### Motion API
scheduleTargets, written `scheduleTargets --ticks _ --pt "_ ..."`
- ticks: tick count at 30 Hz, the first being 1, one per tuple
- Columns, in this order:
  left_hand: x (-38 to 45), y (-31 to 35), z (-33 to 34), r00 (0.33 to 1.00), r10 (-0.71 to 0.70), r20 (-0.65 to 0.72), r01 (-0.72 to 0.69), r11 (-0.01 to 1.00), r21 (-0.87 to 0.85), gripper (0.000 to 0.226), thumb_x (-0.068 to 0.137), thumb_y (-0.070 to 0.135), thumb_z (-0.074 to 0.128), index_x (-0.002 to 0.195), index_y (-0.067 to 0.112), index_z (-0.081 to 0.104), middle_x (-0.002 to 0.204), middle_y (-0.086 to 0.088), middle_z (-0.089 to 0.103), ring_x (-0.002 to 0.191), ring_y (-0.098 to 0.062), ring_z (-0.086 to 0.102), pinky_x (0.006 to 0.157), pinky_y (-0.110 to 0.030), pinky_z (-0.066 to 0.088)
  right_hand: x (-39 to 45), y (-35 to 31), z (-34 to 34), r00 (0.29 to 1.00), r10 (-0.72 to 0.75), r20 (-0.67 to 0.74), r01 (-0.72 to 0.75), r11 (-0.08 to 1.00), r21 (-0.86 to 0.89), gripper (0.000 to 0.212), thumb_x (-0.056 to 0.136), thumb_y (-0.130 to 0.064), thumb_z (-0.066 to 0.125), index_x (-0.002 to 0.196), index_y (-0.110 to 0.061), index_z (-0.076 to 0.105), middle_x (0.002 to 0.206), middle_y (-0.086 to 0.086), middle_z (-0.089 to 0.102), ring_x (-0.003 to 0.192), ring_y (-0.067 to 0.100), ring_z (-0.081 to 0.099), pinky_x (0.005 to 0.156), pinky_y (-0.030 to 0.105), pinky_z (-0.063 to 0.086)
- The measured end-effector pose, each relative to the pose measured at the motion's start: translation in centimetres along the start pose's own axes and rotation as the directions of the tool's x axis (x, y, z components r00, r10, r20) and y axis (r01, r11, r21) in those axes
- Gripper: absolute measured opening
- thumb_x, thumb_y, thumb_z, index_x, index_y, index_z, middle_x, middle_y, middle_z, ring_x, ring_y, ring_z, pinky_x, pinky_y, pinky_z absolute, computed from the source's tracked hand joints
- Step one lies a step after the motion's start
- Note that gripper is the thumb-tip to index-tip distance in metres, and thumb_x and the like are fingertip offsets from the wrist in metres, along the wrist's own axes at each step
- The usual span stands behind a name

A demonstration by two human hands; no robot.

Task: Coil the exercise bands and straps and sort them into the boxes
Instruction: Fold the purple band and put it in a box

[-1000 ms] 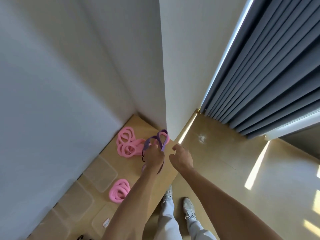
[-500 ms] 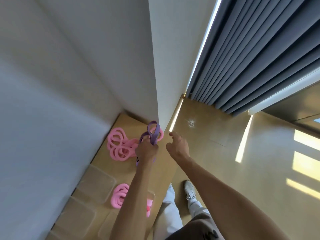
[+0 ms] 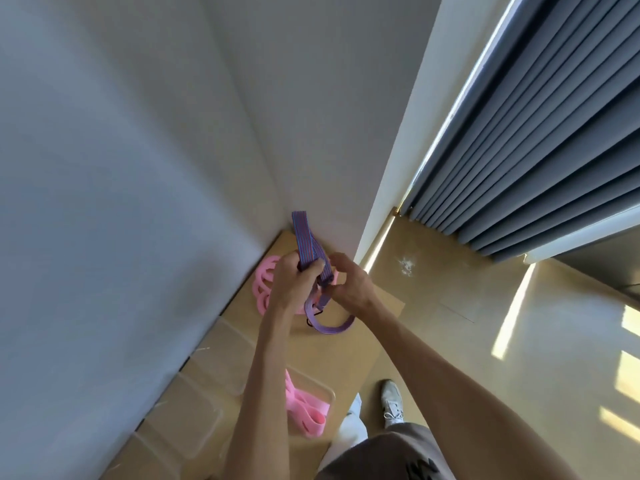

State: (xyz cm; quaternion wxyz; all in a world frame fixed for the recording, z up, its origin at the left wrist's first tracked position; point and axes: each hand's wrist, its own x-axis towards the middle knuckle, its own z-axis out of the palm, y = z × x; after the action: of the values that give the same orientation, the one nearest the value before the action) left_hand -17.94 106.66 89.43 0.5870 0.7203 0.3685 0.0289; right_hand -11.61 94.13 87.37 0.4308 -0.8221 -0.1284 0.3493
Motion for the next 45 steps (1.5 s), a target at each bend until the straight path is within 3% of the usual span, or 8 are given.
scheduleTargets --ticks 6,10,18,26,31,35,40,45 --pt "-0.2 6.3 -1.7 0.992 0.127 -0.028 -0.13 0.966 -0.224 0.026 0.081 0.024 0.068 0.089 -0.001 0.067 0.086 -0.029 0.069 0.082 -0.048 0.068 0.078 -0.055 0.058 0.1 -3.7 0.3 0.984 -0.051 0.173 0.069 0.993 -0.101 0.018 0.073 -0.026 0.08 0.084 -0.014 0.072 0.069 -0.009 0.059 0.062 0.006 0.054 0.063 0.025 0.04" --pt "-0.6 8.8 -2.4 0.976 0.165 -0.142 -0.202 0.926 -0.32 0.012 0.085 0.014 0.067 0.082 0.002 0.067 0.069 -0.007 0.067 0.066 -0.023 0.064 0.066 -0.034 0.055 -0.2 -4.6 0.5 0.974 -0.115 0.197 0.1 0.991 0.086 0.028 0.079 -0.007 0.074 0.062 -0.026 0.063 0.062 -0.009 0.058 0.059 0.008 0.05 0.062 0.021 0.042" --pt "-1.1 2.2 -3.2 0.811 -0.325 -0.487 0.074 0.882 -0.466 0.014 0.087 0.011 0.062 0.078 0.005 0.07 0.062 -0.006 0.064 0.056 -0.024 0.058 0.06 -0.036 0.05 -1.6 -3.0 -0.9 0.998 0.002 -0.062 0.009 0.984 0.179 0.031 0.072 -0.018 0.079 0.052 -0.029 0.06 0.047 -0.017 0.043 0.046 0.008 0.04 0.046 0.02 0.032" --pt "-5.0 -2.9 2.5 0.799 -0.601 -0.02 0.535 0.726 -0.431 0.034 0.099 0.032 0.056 0.081 0.004 0.064 0.075 -0.014 0.06 0.051 -0.02 0.05 0.047 -0.024 0.036 -4.1 -4.9 -3.0 0.989 -0.081 0.12 -0.012 0.778 0.628 0.01 0.078 -0.008 0.063 0.075 -0.01 0.054 0.114 0.006 0.073 0.11 0.024 0.064 0.09 0.039 0.048" --pt "-8.3 -2.0 5.6 0.685 -0.571 0.453 0.704 0.358 -0.614 0.061 0.099 0.051 0.041 0.129 -0.001 0.047 0.138 -0.031 0.046 0.11 -0.049 0.058 0.075 -0.051 0.058 -6.0 -6.2 -4.5 0.975 -0.126 0.182 -0.035 0.723 0.69 0.01 0.086 -0.01 0.06 0.079 -0.005 0.054 0.087 0.03 0.068 0.077 0.032 0.068 0.073 0.038 0.051" --pt "-9.5 0.2 7.8 0.809 -0.45 0.377 0.433 0.023 -0.901 0.021 0.097 0.009 0.039 0.096 -0.001 0.058 0.093 -0.021 0.063 0.08 -0.032 0.064 0.062 -0.037 0.061 -8.2 -5.4 -5.7 0.978 -0.077 0.194 -0.09 0.684 0.724 0.02 0.078 -0.024 0.07 0.067 -0.013 0.057 0.071 0.022 0.061 0.06 0.031 0.06 0.059 0.036 0.045" --pt "-10.9 3.0 9.0 0.828 -0.557 0.061 0.366 0.455 -0.812 0.018 0.1 0.001 0.043 0.085 0.005 0.053 0.079 -0.014 0.057 0.065 -0.023 0.056 0.061 -0.028 0.042 -9.5 -1.7 -8.0 0.998 0.021 0.052 -0.052 0.71 0.702 0.02 0.092 -0.026 0.063 0.085 -0.008 0.056 0.075 0.014 0.068 0.062 0.026 0.064 0.053 0.032 0.052" --pt "-14.0 5.2 7.8 0.921 -0.189 -0.342 0.25 0.958 0.143 0.015 0.089 0.006 0.058 0.075 0.011 0.062 0.073 -0.009 0.055 0.067 -0.024 0.048 0.059 -0.032 0.034 -9.9 1.4 -9.4 0.964 0.187 -0.187 -0.1 0.914 0.394 0.021 0.089 -0.029 0.057 0.094 -0.009 0.059 0.076 0.0 0.061 0.074 0.022 0.056 0.058 0.029 0.04"
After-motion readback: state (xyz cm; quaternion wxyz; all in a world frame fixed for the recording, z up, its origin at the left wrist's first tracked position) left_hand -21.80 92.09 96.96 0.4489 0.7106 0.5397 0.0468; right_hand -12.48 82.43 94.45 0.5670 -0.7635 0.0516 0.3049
